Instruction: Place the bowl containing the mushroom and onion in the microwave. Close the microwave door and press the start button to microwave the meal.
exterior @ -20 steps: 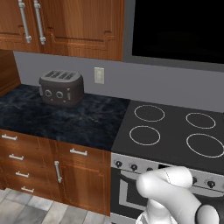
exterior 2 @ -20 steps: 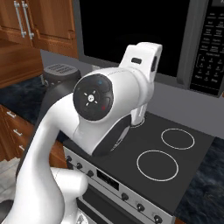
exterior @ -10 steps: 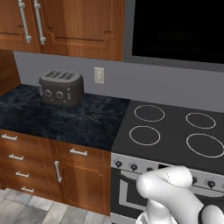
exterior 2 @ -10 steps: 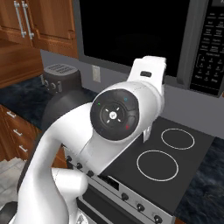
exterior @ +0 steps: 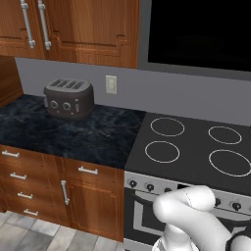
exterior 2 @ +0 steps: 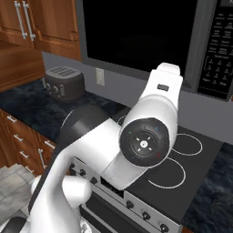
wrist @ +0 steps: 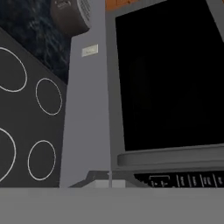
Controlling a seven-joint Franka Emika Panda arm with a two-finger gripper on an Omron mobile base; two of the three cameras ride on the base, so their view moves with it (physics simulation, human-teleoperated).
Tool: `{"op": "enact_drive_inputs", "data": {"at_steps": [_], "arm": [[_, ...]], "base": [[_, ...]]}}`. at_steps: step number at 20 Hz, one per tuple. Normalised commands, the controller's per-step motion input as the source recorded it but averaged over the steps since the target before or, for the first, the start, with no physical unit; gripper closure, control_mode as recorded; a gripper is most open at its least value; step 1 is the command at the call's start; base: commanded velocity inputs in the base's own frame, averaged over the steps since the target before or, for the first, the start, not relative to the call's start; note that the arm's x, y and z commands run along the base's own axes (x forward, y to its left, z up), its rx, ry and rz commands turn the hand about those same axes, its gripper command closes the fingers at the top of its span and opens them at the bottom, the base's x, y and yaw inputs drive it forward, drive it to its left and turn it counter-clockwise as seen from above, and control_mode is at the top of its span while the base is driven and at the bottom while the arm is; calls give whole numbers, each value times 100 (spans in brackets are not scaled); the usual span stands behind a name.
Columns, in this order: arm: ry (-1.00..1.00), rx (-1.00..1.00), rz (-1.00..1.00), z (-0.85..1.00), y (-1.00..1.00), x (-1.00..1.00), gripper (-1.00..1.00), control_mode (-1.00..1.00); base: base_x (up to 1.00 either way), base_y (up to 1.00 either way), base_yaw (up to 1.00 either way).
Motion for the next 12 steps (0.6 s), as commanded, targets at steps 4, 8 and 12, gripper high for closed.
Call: {"op": "enact_drive_inputs", "data": {"at_steps": [4,8,12], "arm": [[-9,14,0,3,-19,26,100,-100],[-5,10,0,0,-28,26,100,-100],[-2,5,0,0,-24,33,100,-100]], "base": [[0,0,0],[0,0,0],[0,0,0]]}}
